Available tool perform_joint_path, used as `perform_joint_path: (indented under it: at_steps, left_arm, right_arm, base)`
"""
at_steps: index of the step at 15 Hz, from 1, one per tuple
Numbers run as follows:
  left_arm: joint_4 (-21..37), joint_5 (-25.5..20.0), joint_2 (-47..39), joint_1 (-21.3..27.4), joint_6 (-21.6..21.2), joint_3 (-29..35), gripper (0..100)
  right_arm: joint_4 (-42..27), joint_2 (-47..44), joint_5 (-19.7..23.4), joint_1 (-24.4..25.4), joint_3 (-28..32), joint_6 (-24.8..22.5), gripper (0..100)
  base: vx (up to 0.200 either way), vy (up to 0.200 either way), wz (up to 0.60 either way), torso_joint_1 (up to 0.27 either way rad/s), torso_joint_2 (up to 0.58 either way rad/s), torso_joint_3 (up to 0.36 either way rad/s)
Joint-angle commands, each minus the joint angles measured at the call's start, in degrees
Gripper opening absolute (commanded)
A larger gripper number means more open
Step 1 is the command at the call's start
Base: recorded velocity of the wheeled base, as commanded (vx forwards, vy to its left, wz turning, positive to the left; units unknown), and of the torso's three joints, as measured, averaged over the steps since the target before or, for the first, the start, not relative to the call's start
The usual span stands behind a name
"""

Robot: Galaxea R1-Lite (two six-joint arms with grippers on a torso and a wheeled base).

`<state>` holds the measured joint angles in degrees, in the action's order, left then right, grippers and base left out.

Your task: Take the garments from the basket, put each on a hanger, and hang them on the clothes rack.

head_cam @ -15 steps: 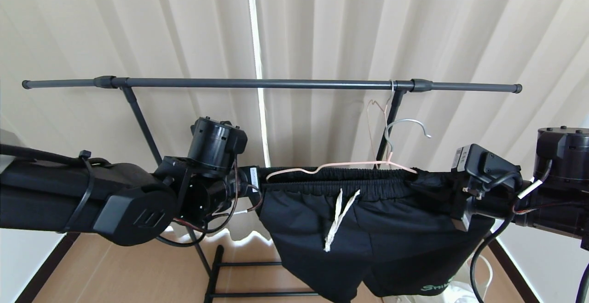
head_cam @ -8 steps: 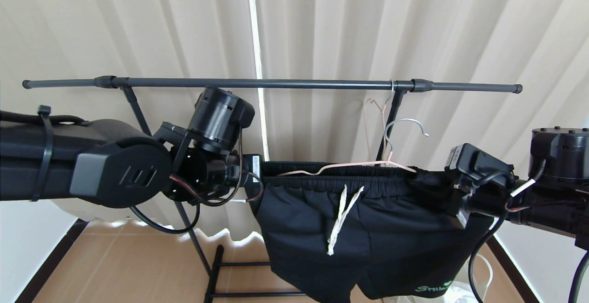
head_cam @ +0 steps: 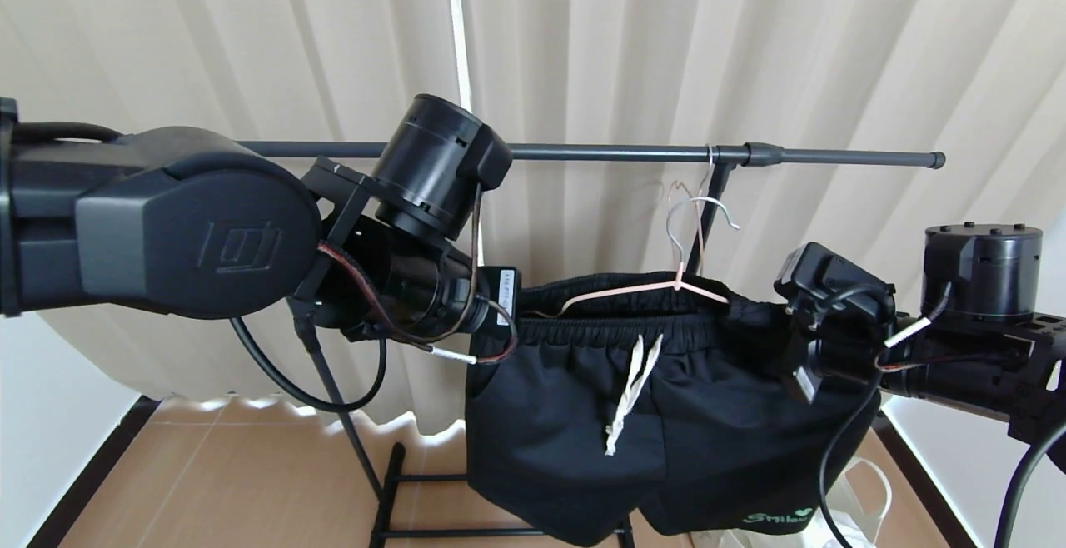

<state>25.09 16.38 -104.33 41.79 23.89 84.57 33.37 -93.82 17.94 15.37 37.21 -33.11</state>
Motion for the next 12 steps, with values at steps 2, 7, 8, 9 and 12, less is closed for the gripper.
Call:
perform_joint_path:
  at_steps: [2, 7, 8, 9, 12]
  left_arm:
    - [1.2, -3.6, -1.1, 0.4, 2.5, 2.6, 0]
    - [9.7, -14.5, -1.5, 0.0, 8.8, 13.3, 0]
    - [9.8, -14.5, -1.3, 0.0, 8.7, 13.7, 0]
    - [9.8, -14.5, -1.1, 0.0, 8.7, 13.8, 0]
    - [9.8, -14.1, -1.2, 0.3, 8.4, 12.0, 0]
  right_arm:
    - [0.1, 0.2, -1.1, 3.2, 0.9, 6.0, 0]
    - [0.6, -2.9, -4.5, 4.4, 0.1, 1.7, 0]
    - [0.6, -3.4, -4.5, 4.4, 0.3, 1.6, 0]
    - [0.7, -3.6, -4.4, 4.4, 0.3, 1.6, 0]
    - [0.9, -3.7, -4.1, 5.3, 1.1, 2.3, 0]
  base:
    - [0.0, 0.0, 0.0, 0.0, 0.0, 0.0]
    - [0.0, 0.0, 0.0, 0.0, 0.0, 0.0]
    - [0.0, 0.0, 0.0, 0.0, 0.0, 0.0]
    - [0.0, 0.0, 0.0, 0.0, 0.0, 0.0]
    - [0.0, 0.0, 0.0, 0.0, 0.0, 0.0]
